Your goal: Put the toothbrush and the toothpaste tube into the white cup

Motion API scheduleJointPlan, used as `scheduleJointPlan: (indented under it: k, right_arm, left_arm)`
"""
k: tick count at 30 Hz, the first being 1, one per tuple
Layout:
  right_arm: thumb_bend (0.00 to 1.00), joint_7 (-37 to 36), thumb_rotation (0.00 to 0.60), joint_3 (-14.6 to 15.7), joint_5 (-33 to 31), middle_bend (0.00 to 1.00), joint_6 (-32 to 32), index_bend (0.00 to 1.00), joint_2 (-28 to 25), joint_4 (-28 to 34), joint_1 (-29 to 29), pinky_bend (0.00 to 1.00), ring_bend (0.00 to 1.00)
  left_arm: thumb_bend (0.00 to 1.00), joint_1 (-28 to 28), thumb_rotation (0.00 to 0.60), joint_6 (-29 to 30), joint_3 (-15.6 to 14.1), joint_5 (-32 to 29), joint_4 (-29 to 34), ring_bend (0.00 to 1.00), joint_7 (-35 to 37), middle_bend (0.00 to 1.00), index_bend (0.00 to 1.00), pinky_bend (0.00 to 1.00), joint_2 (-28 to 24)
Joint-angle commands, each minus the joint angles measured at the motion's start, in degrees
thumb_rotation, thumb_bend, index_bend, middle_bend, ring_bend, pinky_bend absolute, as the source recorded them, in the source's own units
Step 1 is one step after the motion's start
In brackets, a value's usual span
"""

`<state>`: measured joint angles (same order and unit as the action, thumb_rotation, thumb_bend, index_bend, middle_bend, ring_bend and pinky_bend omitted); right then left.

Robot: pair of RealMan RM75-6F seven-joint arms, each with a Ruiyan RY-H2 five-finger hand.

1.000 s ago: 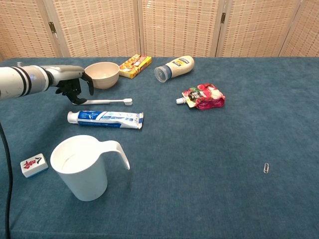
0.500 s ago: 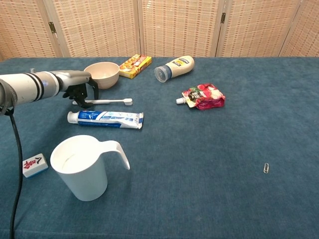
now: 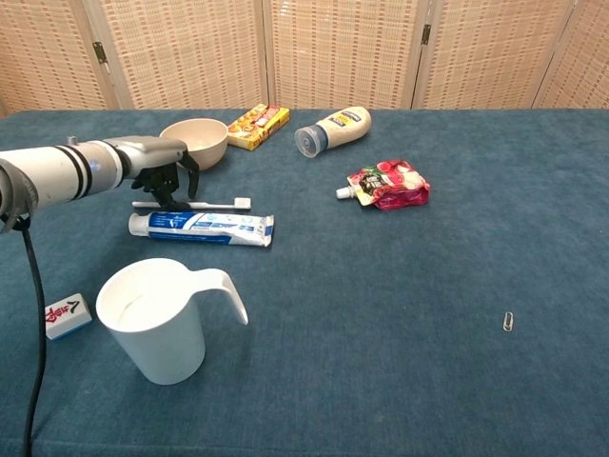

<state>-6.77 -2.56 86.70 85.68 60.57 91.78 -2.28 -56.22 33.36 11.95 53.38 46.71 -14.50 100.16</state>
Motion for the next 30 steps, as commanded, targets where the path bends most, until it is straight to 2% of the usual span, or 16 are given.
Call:
scheduleJointPlan:
  k: [1,10,30]
  right_arm:
    - [0.28,0.0,0.600,0.0,-0.1,0.28,0.0,0.25,0.0,0.1,0.1,0.12,0.14]
    - [0.28,0.1,0.600,0.0,-0.1,0.28,0.0,0.25,-0.1,0.1,0.2,0.12,0.14]
    - [0.28,-0.5,0.600,-0.1,-0.4,0.28,0.5,0.25,0.0,-0.4,0.8,0.12,0.14]
  left_arm:
    - [0.36,-0.1,0.600,-0.2,0.0,0.3,-1.0,0.81,0.2,0.91,0.50,0.81,0.7]
    - [0.34,-0.1,0.600,1.1,0.1,2.6,-2.3,0.81,1.3,0.91,0.54,0.81,1.8]
    - [0.35,-0.8,0.600,-1.8,0.5,1.4,-4.4,0.81,-0.7,0.92,0.59,0.81,2.7]
